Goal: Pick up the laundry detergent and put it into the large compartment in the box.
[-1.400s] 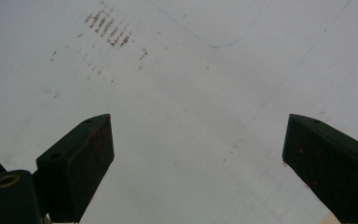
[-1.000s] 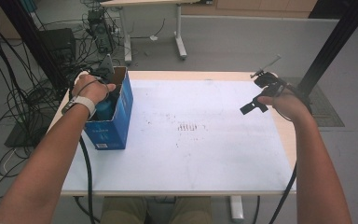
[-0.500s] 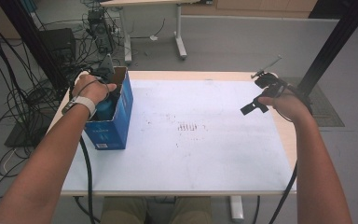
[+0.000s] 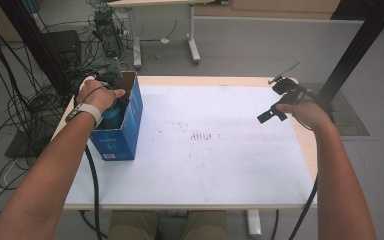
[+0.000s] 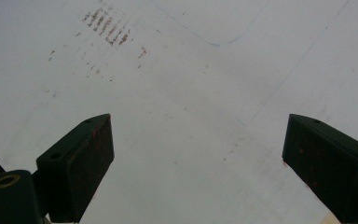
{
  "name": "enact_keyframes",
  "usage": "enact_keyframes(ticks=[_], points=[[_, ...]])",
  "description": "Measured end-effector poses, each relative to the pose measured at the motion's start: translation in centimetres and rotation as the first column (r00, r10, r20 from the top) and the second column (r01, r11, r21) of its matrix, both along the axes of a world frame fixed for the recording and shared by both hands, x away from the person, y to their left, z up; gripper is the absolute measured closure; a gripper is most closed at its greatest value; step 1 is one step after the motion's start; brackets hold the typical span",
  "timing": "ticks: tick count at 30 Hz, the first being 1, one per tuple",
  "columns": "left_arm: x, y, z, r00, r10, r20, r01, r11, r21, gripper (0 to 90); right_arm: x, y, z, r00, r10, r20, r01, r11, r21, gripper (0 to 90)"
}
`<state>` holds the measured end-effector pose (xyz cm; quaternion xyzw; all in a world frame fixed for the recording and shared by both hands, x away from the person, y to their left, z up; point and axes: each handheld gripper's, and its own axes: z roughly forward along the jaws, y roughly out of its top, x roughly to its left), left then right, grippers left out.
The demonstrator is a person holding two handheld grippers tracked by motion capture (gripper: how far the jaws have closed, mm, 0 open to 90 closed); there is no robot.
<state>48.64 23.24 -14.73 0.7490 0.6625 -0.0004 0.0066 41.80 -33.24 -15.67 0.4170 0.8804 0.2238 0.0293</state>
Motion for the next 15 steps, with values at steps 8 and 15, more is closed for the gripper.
enact_keyframes(ticks=[8,15], points=[[-0.18,-0.12,0.16,0.9998,-0.016,0.008,0.016,0.9999,0.006,28.3,-0.18,-0.07,0.14,1.0,-0.002,0.002,0.002,1.0,0.001,8.6],[-0.48,0.14,0.58,0.9995,-0.026,0.019,0.026,0.9997,-0.006,28.1,-0.37,-0.09,0.32,1.0,-0.004,0.006,0.004,1.0,0.0,8.6]])
